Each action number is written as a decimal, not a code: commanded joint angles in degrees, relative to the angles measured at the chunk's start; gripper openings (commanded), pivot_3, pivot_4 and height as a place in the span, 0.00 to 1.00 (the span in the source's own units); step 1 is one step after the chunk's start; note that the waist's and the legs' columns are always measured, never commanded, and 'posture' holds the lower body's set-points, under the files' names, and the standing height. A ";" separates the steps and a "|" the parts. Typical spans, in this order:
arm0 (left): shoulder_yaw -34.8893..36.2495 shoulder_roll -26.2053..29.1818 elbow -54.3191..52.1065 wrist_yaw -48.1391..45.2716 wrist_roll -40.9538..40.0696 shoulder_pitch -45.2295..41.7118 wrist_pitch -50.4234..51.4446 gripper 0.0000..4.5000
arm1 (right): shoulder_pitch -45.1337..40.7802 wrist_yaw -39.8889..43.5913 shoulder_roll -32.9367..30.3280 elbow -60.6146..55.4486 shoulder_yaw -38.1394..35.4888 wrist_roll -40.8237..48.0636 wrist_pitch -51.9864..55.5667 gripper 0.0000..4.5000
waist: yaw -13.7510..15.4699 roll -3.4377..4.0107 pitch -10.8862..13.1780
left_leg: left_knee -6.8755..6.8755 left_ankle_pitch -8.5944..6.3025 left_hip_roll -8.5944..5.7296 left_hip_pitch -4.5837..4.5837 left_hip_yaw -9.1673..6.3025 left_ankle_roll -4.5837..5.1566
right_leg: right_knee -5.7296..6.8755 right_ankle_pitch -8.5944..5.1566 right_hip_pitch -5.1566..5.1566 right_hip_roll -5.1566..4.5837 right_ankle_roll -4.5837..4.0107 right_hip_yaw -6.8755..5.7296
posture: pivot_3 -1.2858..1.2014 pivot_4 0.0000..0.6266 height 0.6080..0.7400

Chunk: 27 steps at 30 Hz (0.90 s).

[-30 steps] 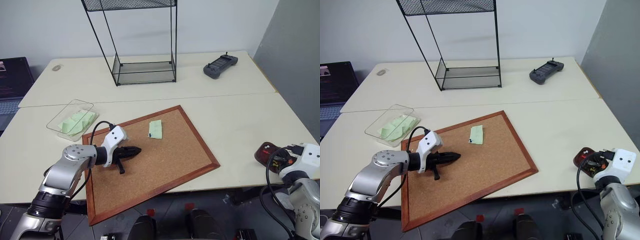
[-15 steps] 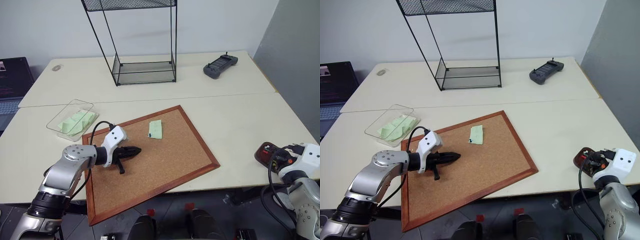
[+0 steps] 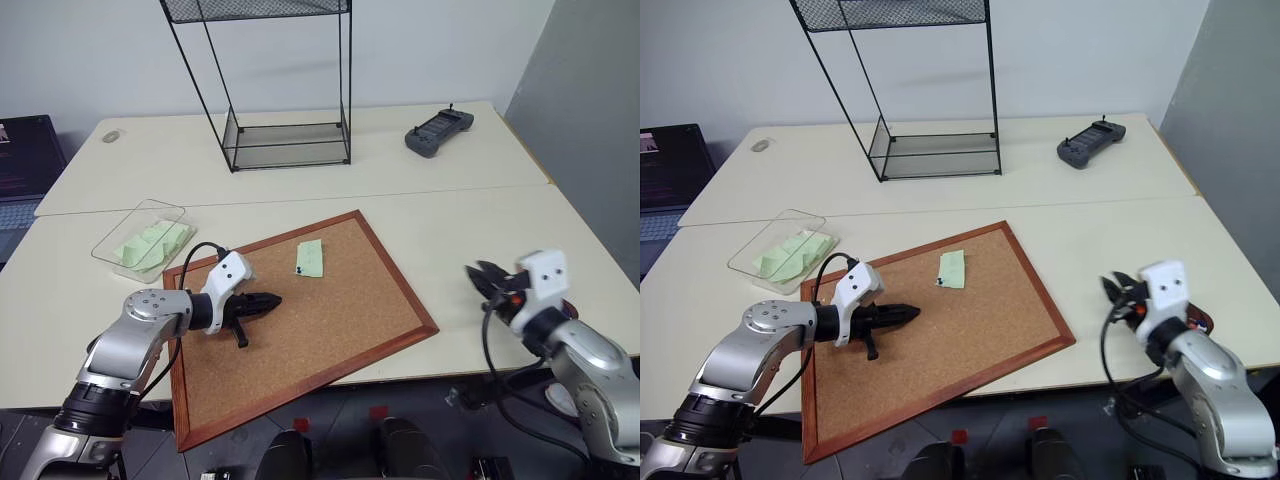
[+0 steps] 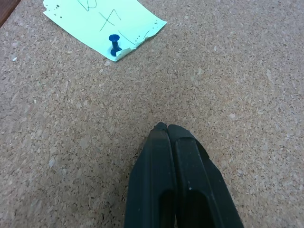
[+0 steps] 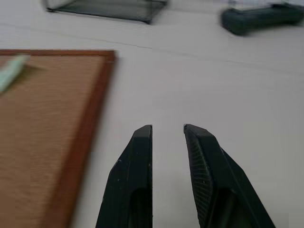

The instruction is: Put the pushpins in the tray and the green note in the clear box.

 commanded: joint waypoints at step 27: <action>3.26 -2.72 -6.19 9.36 0.26 9.82 2.77 0.00 | -41.60 14.82 25.89 66.83 25.86 -18.27 -31.56 0.50 | -0.12 -0.15 0.03 | -0.02 0.00 0.09 -0.06 -0.36 0.00 | 0.09 0.18 -0.05 -0.22 -0.35 -0.37 | 0.52 0.24 1.00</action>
